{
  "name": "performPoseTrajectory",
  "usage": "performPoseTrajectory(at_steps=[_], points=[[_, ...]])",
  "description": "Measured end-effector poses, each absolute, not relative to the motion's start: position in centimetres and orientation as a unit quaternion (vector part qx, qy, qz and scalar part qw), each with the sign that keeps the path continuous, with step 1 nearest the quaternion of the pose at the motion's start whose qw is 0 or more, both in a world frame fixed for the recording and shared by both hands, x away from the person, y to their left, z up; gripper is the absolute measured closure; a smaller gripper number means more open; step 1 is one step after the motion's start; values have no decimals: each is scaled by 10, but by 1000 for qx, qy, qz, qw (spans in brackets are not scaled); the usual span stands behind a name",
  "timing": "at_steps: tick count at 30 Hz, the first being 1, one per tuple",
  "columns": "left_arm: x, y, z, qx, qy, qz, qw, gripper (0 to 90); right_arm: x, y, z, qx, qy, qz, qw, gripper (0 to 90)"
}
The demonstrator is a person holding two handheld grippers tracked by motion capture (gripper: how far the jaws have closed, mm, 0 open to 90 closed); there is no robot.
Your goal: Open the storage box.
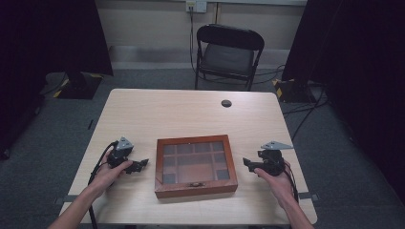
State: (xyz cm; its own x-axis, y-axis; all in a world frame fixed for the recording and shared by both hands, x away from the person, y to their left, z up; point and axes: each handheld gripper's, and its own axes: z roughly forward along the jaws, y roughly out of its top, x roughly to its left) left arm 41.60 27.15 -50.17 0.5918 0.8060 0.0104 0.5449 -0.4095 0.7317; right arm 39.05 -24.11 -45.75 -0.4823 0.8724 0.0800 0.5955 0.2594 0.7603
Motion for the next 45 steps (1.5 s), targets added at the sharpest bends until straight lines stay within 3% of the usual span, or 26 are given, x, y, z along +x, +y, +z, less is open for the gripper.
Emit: performPoseTrajectory(at_steps=[18, 31, 39, 45], points=[[417, 271, -502, 819, 412, 182, 354, 97, 376, -217, -420, 396, 792, 451, 110, 500], [418, 271, -502, 821, 410, 183, 352, 87, 366, -184, -402, 327, 813, 478, 63, 554], [418, 271, -502, 822, 410, 183, 352, 81, 368, -156, -378, 279, 826, 488, 51, 633], [418, 271, -502, 822, 410, 183, 352, 81, 370, -136, -376, 251, 828, 501, 26, 635]])
